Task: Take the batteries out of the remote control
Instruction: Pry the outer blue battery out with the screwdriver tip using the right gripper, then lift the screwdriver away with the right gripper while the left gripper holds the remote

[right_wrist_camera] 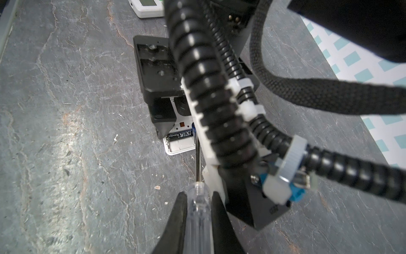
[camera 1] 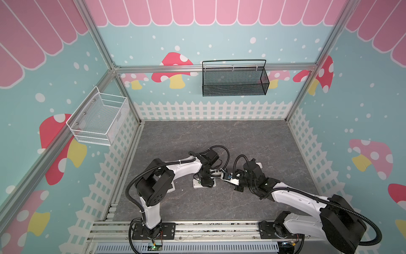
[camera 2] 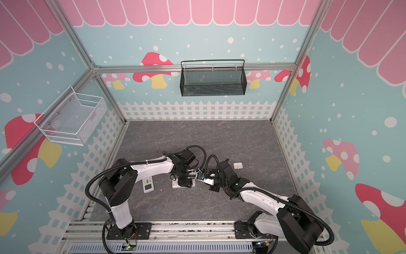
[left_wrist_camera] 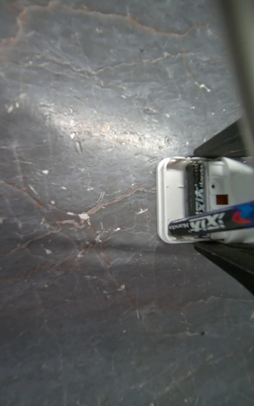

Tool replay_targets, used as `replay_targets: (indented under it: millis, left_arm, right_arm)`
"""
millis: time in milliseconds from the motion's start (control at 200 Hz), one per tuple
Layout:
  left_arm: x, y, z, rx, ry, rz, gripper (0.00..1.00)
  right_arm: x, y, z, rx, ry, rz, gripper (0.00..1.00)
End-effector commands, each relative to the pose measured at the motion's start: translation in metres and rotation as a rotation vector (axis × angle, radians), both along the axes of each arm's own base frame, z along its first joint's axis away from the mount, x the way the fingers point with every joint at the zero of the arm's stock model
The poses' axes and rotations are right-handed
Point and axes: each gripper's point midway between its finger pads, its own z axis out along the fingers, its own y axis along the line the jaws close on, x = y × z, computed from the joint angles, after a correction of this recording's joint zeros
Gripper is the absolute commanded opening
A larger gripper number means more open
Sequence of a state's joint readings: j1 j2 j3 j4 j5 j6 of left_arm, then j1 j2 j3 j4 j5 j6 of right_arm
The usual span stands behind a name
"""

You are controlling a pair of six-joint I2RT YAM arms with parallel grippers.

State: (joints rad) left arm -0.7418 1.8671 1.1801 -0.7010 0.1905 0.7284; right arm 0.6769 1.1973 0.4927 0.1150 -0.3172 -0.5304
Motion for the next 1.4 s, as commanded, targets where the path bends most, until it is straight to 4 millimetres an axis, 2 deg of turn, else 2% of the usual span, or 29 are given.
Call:
replay_targets:
  millis: [0,270,365,490,981,1391]
  left_arm:
    - [-0.024,0.013,-0.024,0.071,0.096,-0.035,0.35]
    - [-0.016,0.017,-0.021,0.083,0.058,-0.001,0.41]
    - [-0.015,0.018,-0.021,0.083,0.048,0.014,0.47]
    - [-0.011,0.018,-0.018,0.083,0.032,0.031,0.51]
    - [-0.004,0.016,-0.001,0.049,-0.036,0.055,0.75]
    - [0.001,0.017,0.018,-0.005,-0.078,0.092,0.97]
  right_arm:
    - [0.011,-0.027,-0.027,-0.153,-0.004,-0.107,0.00]
    - [0.010,-0.036,-0.023,-0.167,-0.016,-0.136,0.00]
    - [0.010,-0.039,-0.020,-0.166,-0.031,-0.149,0.00]
    - [0.009,-0.043,-0.013,-0.154,-0.052,-0.164,0.00]
    - [0.007,-0.051,-0.001,-0.139,-0.083,-0.197,0.00]
    - [0.002,-0.044,0.018,-0.078,-0.124,-0.150,0.00]
